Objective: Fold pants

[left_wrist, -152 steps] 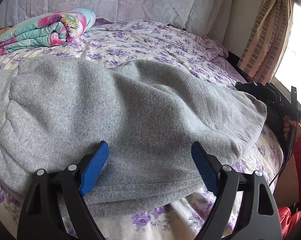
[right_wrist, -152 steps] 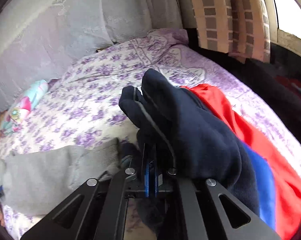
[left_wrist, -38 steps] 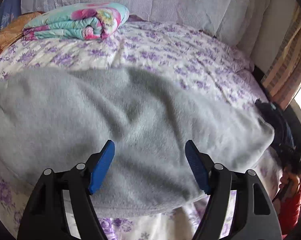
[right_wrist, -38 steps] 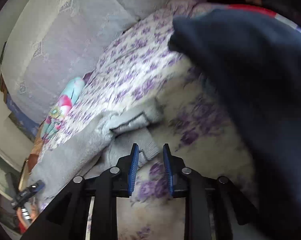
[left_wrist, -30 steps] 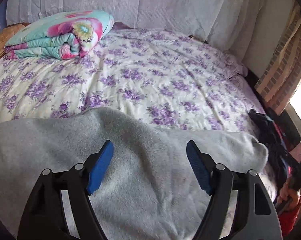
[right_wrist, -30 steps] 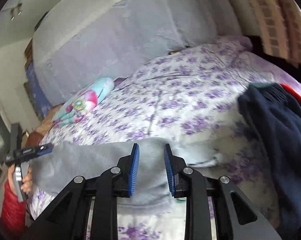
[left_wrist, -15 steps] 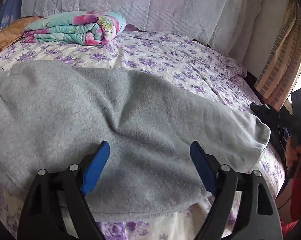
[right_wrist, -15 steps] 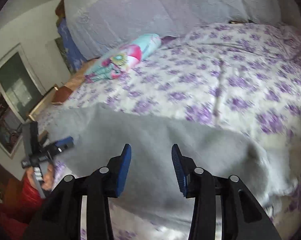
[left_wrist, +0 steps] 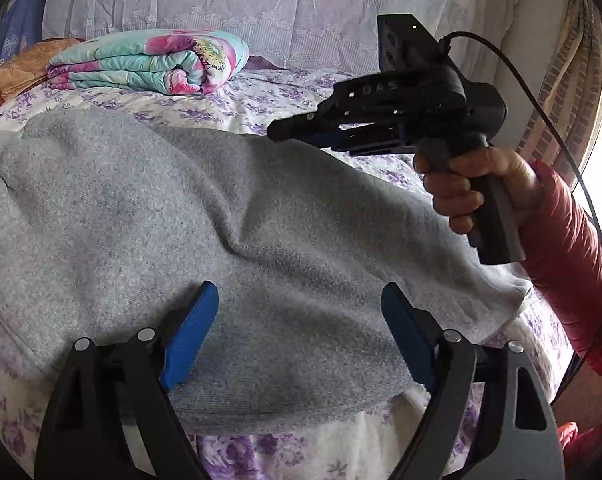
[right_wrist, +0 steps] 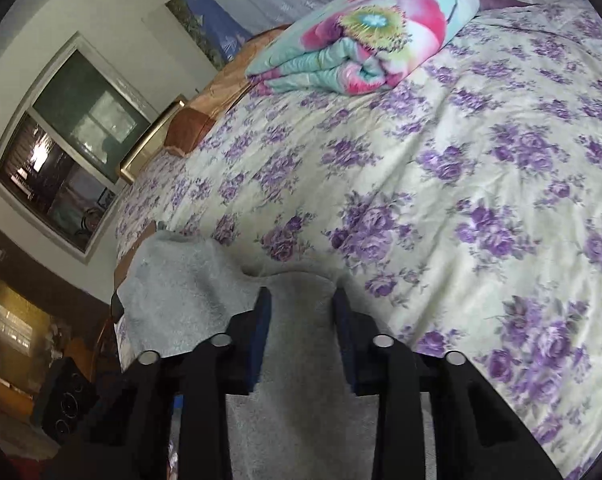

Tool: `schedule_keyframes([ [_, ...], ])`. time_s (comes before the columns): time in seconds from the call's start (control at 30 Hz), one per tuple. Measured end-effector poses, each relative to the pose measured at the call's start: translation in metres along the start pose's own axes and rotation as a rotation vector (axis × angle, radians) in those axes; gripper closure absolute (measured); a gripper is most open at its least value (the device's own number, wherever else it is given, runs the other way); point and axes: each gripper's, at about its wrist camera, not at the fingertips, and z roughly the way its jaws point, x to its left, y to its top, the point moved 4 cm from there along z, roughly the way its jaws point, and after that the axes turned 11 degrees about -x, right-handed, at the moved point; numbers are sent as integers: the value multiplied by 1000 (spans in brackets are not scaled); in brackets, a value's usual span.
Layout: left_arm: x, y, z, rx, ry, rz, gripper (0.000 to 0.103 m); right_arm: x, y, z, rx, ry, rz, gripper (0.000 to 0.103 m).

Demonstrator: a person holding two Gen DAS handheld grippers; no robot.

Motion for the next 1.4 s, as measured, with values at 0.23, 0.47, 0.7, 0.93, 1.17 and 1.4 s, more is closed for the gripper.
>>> schedule_keyframes([
  [0.23, 5, 4, 3, -1, -14, -30, 22, -30, -9, 23, -14, -152, -41, 98],
  [0.47, 4, 3, 0, -3, -11, -34, 22, -4, -3, -4, -145, -154, -87, 96],
  [0.7, 33, 54, -46, -98, 81, -174, 24, 29, -2, -14, -212, -205, -203, 95],
  [0.93, 98, 38, -29, 33, 323, -245, 18, 25, 2, -24, -273, -182, -123, 95],
  [1.17, 83, 30, -16, 31, 454, -46, 18, 15, -30, 60, -24, -188, -105, 100],
  [1.4, 85, 33, -27, -4, 436, -98, 18, 44, -34, -24, -225, -110, -79, 64],
])
